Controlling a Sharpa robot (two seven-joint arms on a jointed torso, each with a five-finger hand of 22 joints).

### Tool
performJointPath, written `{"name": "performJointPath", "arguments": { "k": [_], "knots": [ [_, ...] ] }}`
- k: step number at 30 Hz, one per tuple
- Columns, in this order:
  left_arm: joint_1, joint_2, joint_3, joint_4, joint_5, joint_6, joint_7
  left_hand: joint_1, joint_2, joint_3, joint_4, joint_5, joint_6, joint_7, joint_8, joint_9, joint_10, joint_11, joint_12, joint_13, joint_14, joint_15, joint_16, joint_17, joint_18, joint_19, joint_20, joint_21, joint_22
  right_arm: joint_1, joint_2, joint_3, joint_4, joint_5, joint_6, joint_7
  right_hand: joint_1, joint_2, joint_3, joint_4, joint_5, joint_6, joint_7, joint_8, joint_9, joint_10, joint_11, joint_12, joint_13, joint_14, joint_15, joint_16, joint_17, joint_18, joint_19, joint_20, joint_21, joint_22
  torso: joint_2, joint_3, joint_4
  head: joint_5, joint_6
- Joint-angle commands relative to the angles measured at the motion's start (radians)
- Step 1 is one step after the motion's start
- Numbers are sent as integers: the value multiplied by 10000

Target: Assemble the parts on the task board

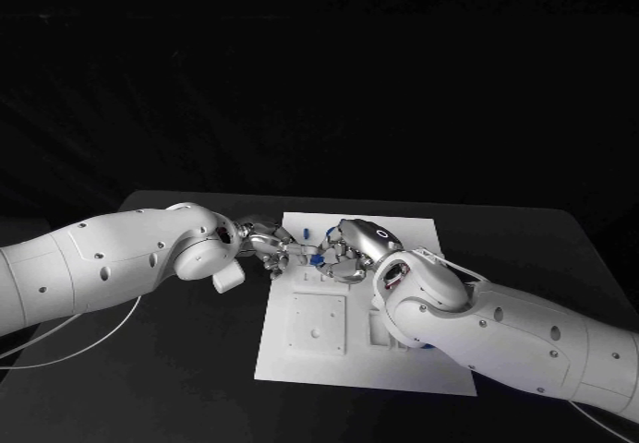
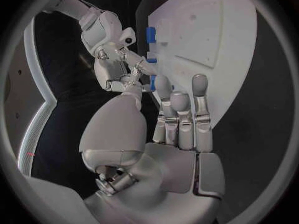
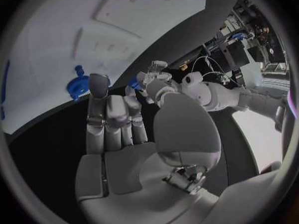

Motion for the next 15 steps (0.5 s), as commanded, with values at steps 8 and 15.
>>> {"name": "performJointPath", "arguments": {
  "k": [8,15],
  "knots": [
    [-32,60,4,45,-170,30,115,139,231,5,-615,91,-104,34,-165,-76,-60,-3,130,63,-101,17,122,-23,-165,-94,35,79,184,-61,62,136,87,-24,-70,27,23,-114,-42,-6,55,50,-8,24,12,-1,-34,-32,6,5,-62,-29,-5,-105,430,-64,25,-2,1,-1,6,6,-11],
    [-41,74,4,43,-202,108,153,162,547,-68,-982,727,-64,29,-214,-135,-68,3,135,59,-116,15,135,-42,-165,-113,35,96,183,-82,99,188,65,-8,-13,46,23,-114,-42,-6,55,50,-8,24,12,-1,-34,-32,6,5,-62,-29,-5,-105,430,-64,25,-2,-4,-6,4,-3,-17]
  ]
}}
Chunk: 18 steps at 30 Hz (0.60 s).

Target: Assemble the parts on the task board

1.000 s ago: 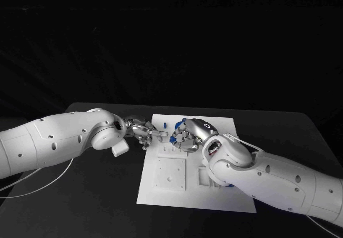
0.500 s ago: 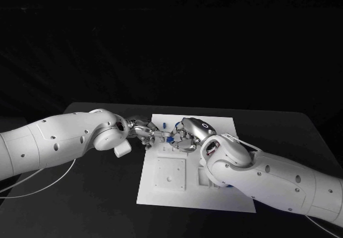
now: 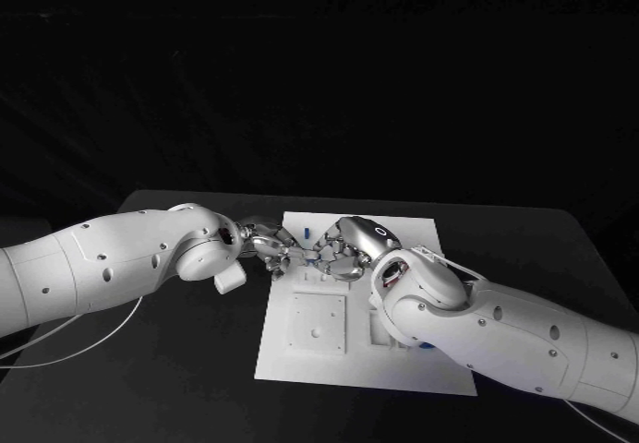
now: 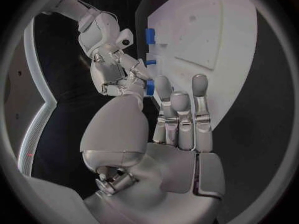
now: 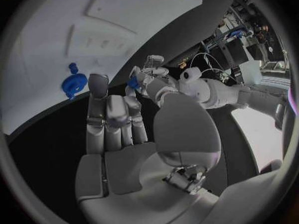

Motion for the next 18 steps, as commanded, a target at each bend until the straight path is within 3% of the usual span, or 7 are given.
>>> {"name": "performJointPath", "arguments": {
  "k": [1,6,11,18],
  "knots": [
    [-6,31,5,25,-80,124,169,94,302,-69,-306,572,-6,-27,-58,-33,-77,-7,27,0,-84,-27,66,-20,-167,-83,-2,53,184,-13,19,15,-5,-18,25,48,18,-118,-47,-5,63,91,-11,31,10,-2,-34,-41,7,7,-64,-38,-5,-103,427,-66,23,-18,-3,-5,-3,-5,-1],
    [-7,41,5,28,-4,213,273,219,844,-337,-882,1793,32,-86,-137,-130,-102,-21,39,9,-106,-43,86,-19,-186,-105,-18,63,188,-16,38,21,-43,-8,73,62,18,-118,-47,-5,63,91,-11,31,10,-2,-34,-41,7,7,-64,-38,-5,-103,427,-66,23,-18,-1,-8,-2,-12,8],
    [-7,46,5,24,113,246,435,178,1370,-578,-1331,2680,73,-110,-230,-264,-132,-43,44,8,-134,-55,107,-29,-203,-134,-32,91,189,-17,68,23,-67,3,151,82,18,-118,-47,-5,63,91,-11,31,10,-2,-34,-41,7,7,-64,-38,-5,-103,427,-66,23,-18,-1,-4,-1,-12,-9],
    [-7,43,6,14,313,269,569,284,1743,-323,-1529,3126,30,-134,-184,-198,-134,-43,48,5,-156,-64,130,-25,-212,-160,-41,115,192,-17,77,24,-88,9,204,90,26,-111,-60,-9,61,91,-12,29,10,7,-35,-28,25,11,-64,-31,5,-104,425,-65,23,-25,-4,0,-5,-7,-18]
  ]
}}
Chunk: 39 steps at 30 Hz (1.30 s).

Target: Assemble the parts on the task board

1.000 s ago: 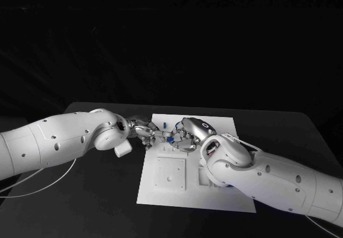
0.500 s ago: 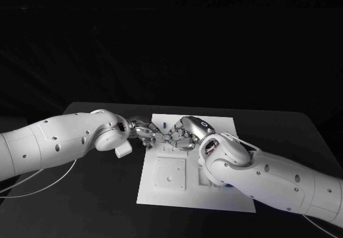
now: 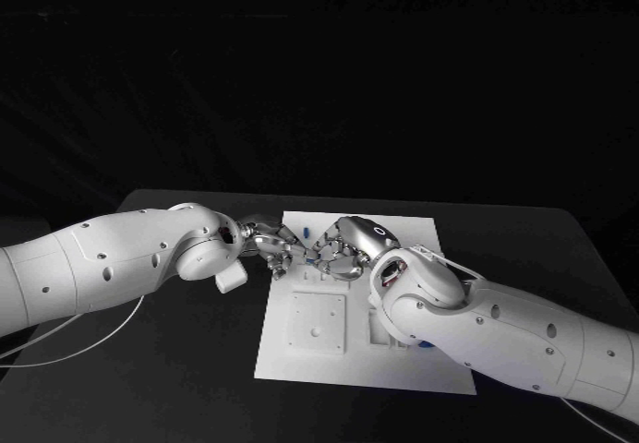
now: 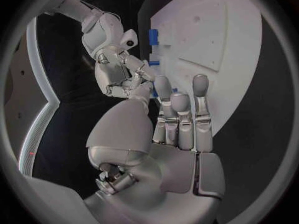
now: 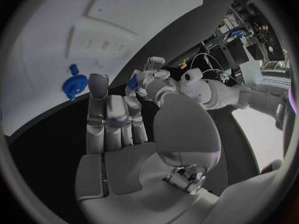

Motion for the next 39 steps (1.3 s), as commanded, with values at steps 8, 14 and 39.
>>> {"name": "performJointPath", "arguments": {
  "k": [8,14,39],
  "knots": [
    [-6,30,0,21,402,266,365,-2,384,529,-675,466,-138,-66,118,214,-71,40,51,-7,-120,7,83,-10,-59,-103,-5,110,198,0,46,9,-48,-22,117,96,26,-111,-48,4,62,65,15,67,9,6,-35,-28,8,11,-64,-31,6,-104,426,-65,23,-16,3,11,-2,-2,-8],
    [-6,42,0,19,483,245,403,-134,504,916,-1305,839,-146,-69,261,447,-43,39,59,-18,-126,8,130,-14,-33,-141,-1,206,203,-1,69,9,-80,-22,126,113,26,-111,-48,4,62,65,15,67,9,6,-35,-28,8,11,-64,-31,6,-104,426,-65,23,-16,0,8,-7,-5,-10],
    [-6,50,0,85,943,98,482,-1138,513,2057,-1877,1631,506,-423,322,5236,-34,-143,112,111,-119,-115,185,52,-98,-241,-120,453,189,-7,56,9,-356,-23,101,145,58,-144,-59,-23,42,-13,42,64,-7,-78,-18,-146,-85,0,-53,-85,-17,-97,417,-56,-10,-50,1,13,2,-35,-11]
  ]
}}
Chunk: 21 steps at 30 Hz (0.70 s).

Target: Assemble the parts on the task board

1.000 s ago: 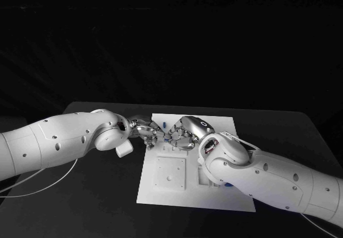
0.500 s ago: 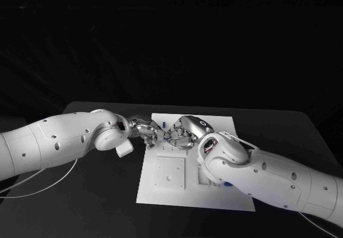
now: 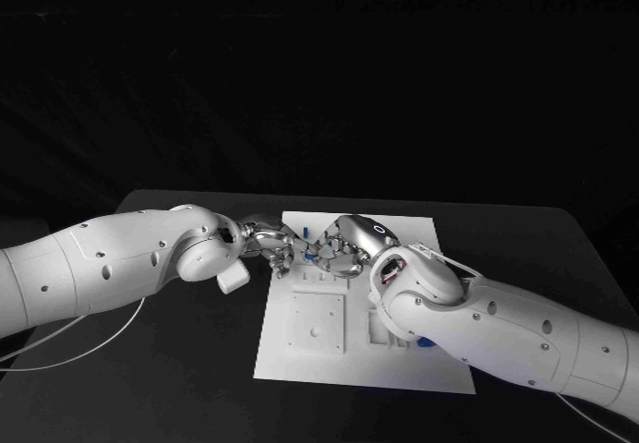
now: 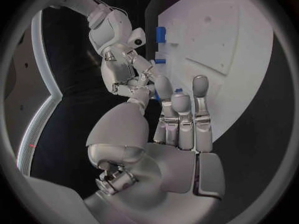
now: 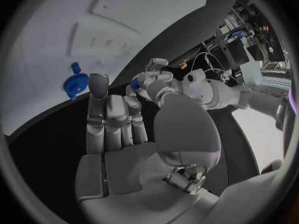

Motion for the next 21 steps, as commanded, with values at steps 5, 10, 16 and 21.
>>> {"name": "performJointPath", "arguments": {
  "k": [5,10,16,21],
  "knots": [
    [18,31,24,79,272,163,271,-21,61,507,-487,37,583,-613,26,1507,-30,-39,52,16,-16,-87,38,17,-98,-60,-16,15,194,-36,-4,-11,-162,-38,94,-43,73,-53,-56,-21,44,0,32,23,-14,-79,-18,-67,-16,1,-53,-37,-15,-99,418,-57,-10,-5,1,1,-5,5,-15],
    [18,31,24,81,181,16,247,-9,60,524,-532,50,603,-614,0,1579,-31,-43,68,20,-12,-93,51,21,-96,-53,-22,23,196,-46,-30,-11,-183,-38,80,-41,69,-63,-60,-15,31,-12,35,22,-16,-80,-16,-68,-20,3,-52,-43,-13,-94,418,-54,-31,-17,1,2,-6,-2,-5],
    [17,40,23,89,-161,-372,145,2,72,542,-565,60,605,-614,-14,1613,-18,-49,82,24,5,-100,64,23,-94,-35,-31,40,197,-63,-259,-5,-32,122,-34,115,16,-128,-104,20,16,-48,37,20,-23,-103,-10,-97,-49,-6,-46,-84,-40,-89,414,-48,-71,-40,-5,12,-10,-12,10],
    [15,38,23,128,-801,-792,-14,15,72,560,-621,80,632,-622,-39,1640,13,-67,106,32,50,-119,82,25,-89,5,-51,76,199,-82,-663,183,225,433,-100,303,-2,-211,-350,159,237,-296,93,21,-47,-183,29,-187,-145,-23,-17,-213,-137,-67,402,-18,-221,-124,-20,19,-49,14,23]
  ]
}}
